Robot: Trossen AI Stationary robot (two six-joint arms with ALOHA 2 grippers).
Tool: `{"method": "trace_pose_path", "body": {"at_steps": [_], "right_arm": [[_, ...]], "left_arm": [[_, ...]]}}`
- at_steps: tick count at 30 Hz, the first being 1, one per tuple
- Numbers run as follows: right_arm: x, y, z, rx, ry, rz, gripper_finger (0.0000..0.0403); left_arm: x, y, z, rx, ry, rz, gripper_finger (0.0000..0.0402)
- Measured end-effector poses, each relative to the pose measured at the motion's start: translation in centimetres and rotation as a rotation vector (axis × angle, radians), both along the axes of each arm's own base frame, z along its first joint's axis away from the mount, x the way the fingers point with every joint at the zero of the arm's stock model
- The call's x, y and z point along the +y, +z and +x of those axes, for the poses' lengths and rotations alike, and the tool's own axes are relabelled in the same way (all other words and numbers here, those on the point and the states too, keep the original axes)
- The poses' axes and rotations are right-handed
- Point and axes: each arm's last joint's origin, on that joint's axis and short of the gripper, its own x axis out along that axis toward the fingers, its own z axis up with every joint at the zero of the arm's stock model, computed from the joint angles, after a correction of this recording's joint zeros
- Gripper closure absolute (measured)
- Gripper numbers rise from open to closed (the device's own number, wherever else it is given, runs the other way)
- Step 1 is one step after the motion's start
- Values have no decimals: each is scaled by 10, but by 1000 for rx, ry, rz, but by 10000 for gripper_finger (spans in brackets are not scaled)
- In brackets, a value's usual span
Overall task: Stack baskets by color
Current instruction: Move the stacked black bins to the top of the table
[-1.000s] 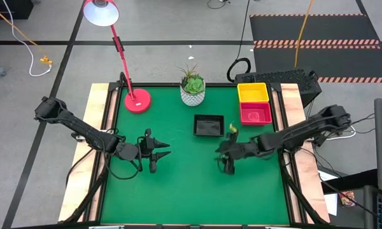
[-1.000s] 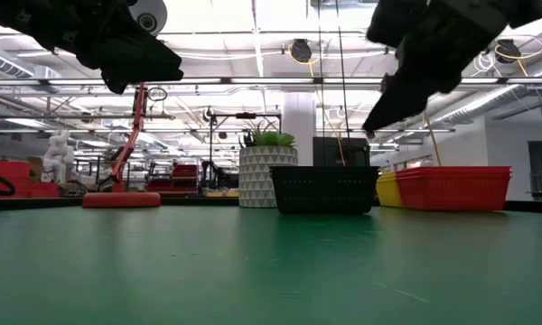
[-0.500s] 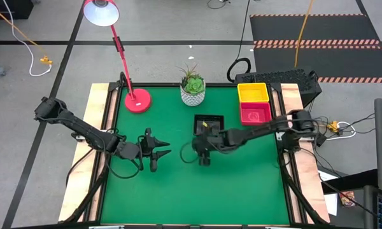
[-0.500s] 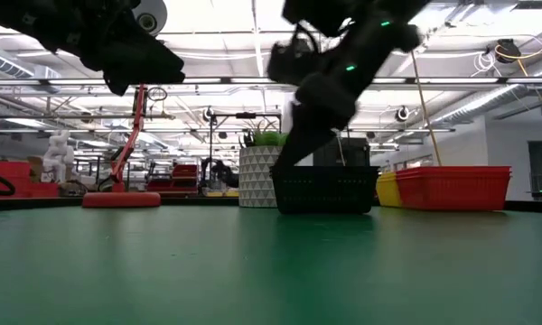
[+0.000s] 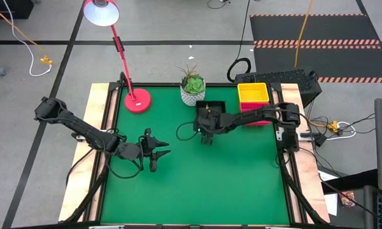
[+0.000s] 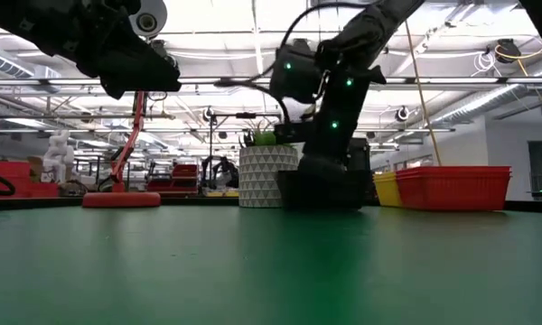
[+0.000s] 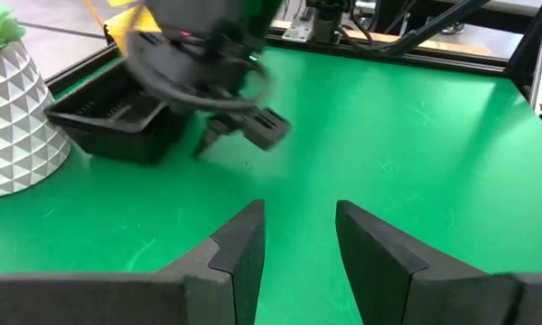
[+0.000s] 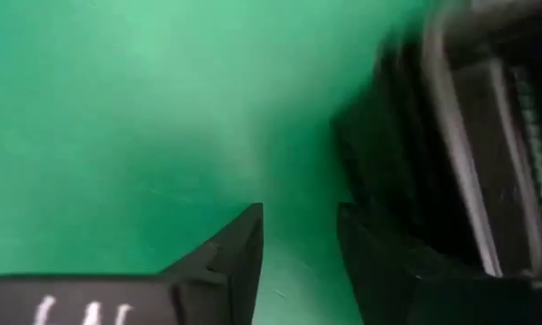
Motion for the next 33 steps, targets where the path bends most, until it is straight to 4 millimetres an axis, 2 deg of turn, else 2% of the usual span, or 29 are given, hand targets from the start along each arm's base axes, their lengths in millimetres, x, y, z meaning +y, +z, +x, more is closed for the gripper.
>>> {"method": "trace_pose_path", "body": {"at_steps": [7, 10, 13, 18, 24, 27, 30, 33], "right_arm": [[-42, 2, -19, 75, -152, 21, 299], [-51, 3, -27, 123, -193, 23, 309], [-51, 6, -32, 141, -199, 59, 317], [-24, 18, -26, 74, -166, 139, 320], [26, 33, -4, -112, 57, 124, 321], [33, 39, 8, -225, 120, 75, 321], [15, 41, 11, -265, 88, 43, 321], [-17, 38, 4, -226, 1, 20, 321]], "left_arm": [[-1, -1, -1, 8, -3, -5, 263], [-4, -2, -2, 17, -11, -9, 263], [-6, -2, -3, 20, -19, -12, 263], [-8, -3, -5, 25, -25, -30, 263], [-10, -4, -6, 32, -29, -39, 263], [-10, -3, -6, 25, -25, -45, 263], [-10, -3, -6, 22, -20, -59, 263], [-10, -3, -6, 22, -18, -66, 263]]}}
